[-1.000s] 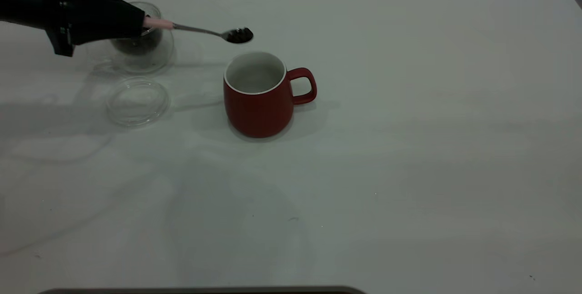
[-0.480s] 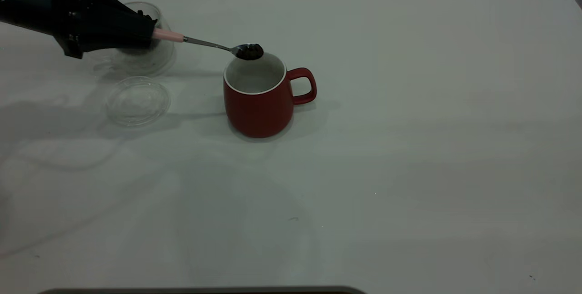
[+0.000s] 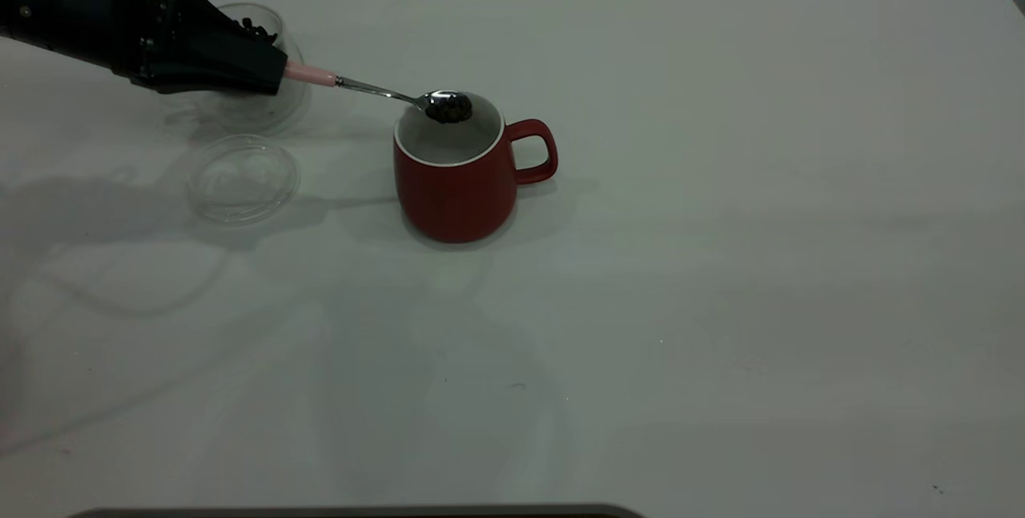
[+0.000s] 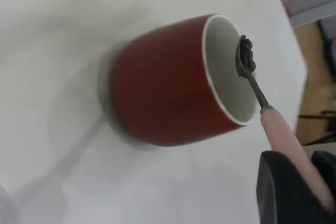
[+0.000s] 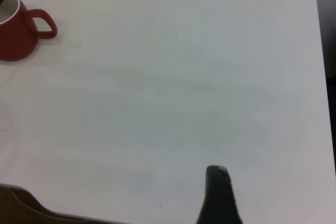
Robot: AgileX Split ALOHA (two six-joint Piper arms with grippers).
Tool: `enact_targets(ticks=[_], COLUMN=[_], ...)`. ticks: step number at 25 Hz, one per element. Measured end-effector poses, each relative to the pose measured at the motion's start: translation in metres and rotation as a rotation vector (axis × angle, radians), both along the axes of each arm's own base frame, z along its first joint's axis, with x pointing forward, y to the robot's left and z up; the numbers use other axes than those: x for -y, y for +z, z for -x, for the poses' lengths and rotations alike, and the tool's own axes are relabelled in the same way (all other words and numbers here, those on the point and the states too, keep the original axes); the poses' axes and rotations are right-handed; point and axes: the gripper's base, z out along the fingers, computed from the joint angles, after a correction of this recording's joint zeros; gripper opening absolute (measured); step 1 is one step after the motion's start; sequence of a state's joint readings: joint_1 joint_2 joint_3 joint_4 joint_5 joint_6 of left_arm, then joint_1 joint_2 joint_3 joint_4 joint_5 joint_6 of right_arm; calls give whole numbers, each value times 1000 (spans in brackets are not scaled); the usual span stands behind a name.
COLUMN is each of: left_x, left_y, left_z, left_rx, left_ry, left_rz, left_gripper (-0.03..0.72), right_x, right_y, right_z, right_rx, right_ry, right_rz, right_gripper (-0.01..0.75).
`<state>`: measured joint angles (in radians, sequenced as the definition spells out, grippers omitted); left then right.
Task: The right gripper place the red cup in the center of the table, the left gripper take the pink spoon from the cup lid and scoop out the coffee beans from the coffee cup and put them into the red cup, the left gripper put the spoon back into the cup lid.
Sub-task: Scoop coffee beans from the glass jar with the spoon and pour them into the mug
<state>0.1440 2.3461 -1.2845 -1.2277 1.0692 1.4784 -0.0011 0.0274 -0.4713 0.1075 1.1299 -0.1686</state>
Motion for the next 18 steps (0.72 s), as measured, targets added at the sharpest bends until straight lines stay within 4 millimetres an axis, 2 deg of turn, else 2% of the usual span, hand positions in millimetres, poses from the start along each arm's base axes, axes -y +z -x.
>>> enact_targets(ticks=[7,10,13,16,18], left_x=[0,0,1,0,-7], left_y=[-1,1,3,7,10], left_z=[-5,-6,-6,-4,-4], left_rx=[258,307,285,153,73], left_ry=[-83,-86,-79,-26,31], left_rz=[-32,-26,4,76,98], left_gripper=[125,125,125,125,125], right_x=[0,0,0,0,0], right_y=[0,0,0,0,0], right_z=[0,0,0,0,0], right_rx=[0,0,0,0,0], right_ry=[0,0,0,0,0], right_rz=[0,0,0,0,0], right_gripper=[591,591,591,591,591])
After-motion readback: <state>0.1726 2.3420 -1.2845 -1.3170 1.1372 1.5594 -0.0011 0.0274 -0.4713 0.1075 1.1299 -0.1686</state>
